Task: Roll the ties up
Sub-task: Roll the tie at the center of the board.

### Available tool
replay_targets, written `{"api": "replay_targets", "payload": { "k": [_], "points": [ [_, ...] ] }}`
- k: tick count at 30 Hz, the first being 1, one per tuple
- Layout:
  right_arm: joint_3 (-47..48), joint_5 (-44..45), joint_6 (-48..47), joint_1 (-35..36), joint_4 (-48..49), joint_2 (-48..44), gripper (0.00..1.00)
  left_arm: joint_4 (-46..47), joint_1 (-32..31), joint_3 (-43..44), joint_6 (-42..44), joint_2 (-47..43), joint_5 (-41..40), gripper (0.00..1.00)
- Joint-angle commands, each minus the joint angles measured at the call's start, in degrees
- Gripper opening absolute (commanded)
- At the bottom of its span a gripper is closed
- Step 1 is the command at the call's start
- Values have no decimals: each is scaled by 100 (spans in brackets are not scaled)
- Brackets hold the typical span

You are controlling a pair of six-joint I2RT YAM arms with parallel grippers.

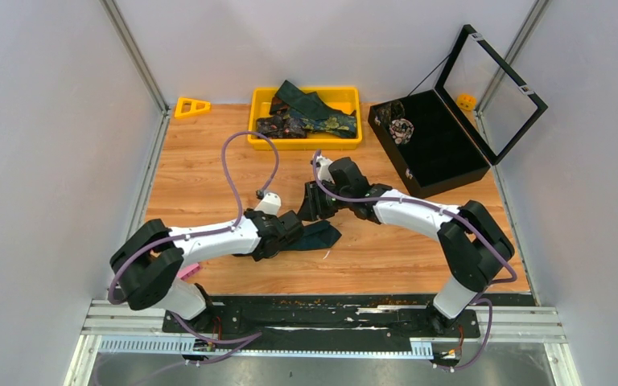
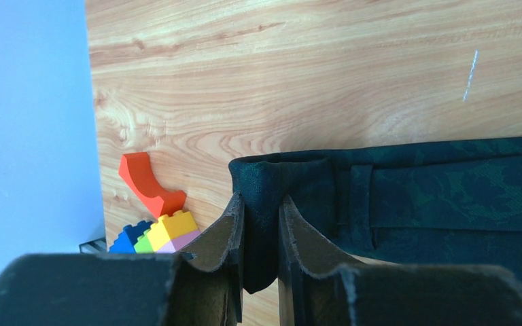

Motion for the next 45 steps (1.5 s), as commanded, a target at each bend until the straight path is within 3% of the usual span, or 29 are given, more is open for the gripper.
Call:
{"api": "replay_targets", "payload": {
  "k": [1,8,22,37,45],
  "points": [
    [-112,-78,121,-78,333,-328,38,-130,-182,226,-379,308,-237,0],
    [-183,-63,218,-161,331,-374,38,-190,-493,488,-416,887,-227,0],
    [-272,-34,261,-306,500,-359,38,832,-680,581,294,1410,618,0],
    [-264,-33,259,-329,526,-264,38,1431,-678,419,474,1181,1184,14],
    [-255,-69,265,-323,557,-178,37,1418,-676,369,384,887,1256,30]
  ]
}}
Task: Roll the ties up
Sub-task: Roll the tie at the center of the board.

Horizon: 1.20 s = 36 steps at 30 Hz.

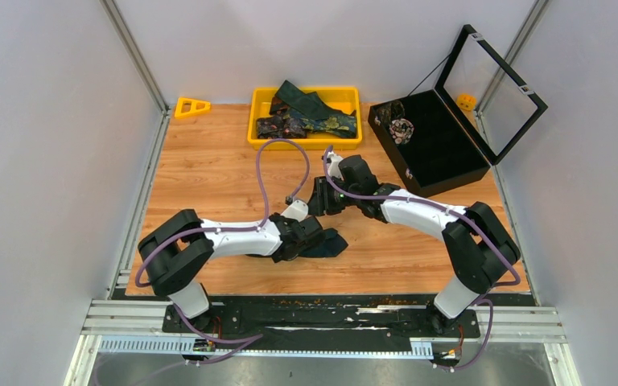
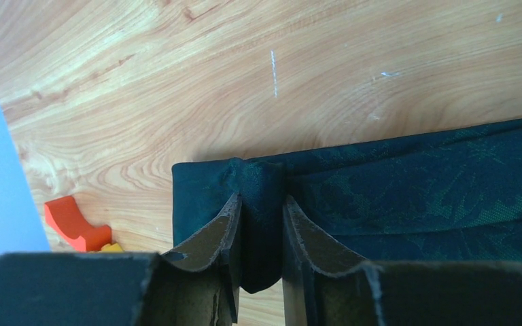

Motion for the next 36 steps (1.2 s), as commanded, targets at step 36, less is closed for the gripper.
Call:
{"api": "replay_targets", "payload": {
  "k": [36],
  "points": [
    [964,-342,-48,924,173,646,38,199,424,-1360,-408,-4295,895,69]
  ]
}}
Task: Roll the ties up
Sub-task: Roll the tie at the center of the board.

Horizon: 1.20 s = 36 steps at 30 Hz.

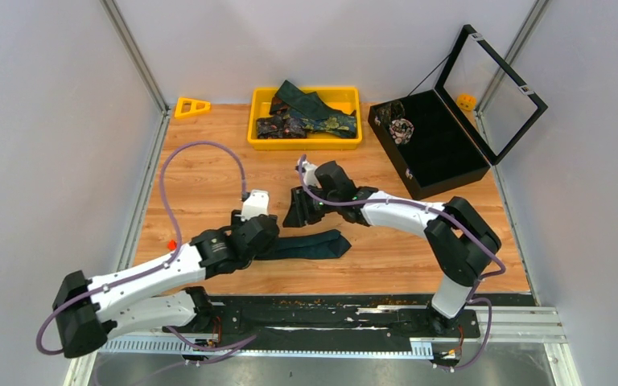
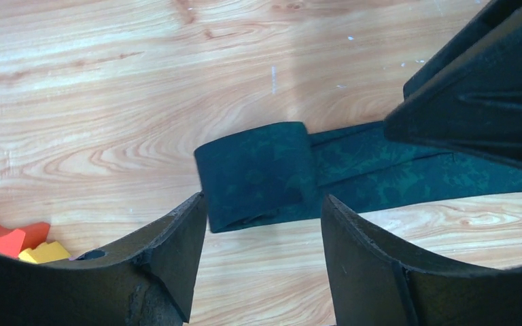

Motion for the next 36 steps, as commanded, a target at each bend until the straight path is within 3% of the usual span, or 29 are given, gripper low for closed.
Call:
{"api": "replay_targets", "payload": {
  "k": [1,7,13,26,36],
  "points": [
    [676,-50,-6,372,46,196,38,-42,359,-373,-129,-785,159,70],
    [1355,-52,303,763,-253,714,38,62,1068,-847,-72,-1687,760,80],
    [1741,79,451,967,-483,1181,36,-59,1212,-911,-283,-2022,744,84],
    [1232,333,489,979,-419,1280,30,-42,1401,-1108,-510,-2280,800,85],
    [965,435,424,972,-334,1256,27,636,1814,-1523,-368,-2310,1664,84]
  ]
}}
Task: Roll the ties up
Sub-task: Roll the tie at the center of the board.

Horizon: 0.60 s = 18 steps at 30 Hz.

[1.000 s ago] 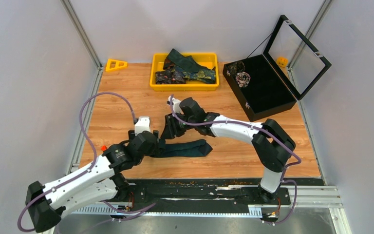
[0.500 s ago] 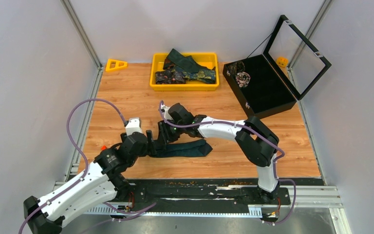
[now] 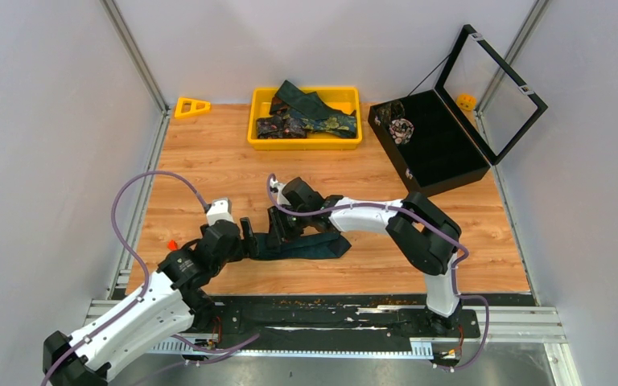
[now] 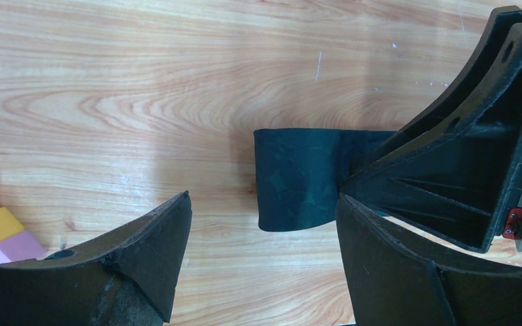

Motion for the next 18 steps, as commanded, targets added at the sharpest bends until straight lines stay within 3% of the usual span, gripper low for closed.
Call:
{"api": "replay_targets", "payload": {
  "k": [1,9,18],
  "points": [
    [-109,131,-22,30,171,-99,27,576,212,-173,50,-54,522,83],
    [-100,128,-68,21,183,3,27,1260,754,-631,232,-70,1430,83],
    [-127,65,-81,-38,233,126,26,2205,1541,-1233,314,-91,2716,75]
  ]
}}
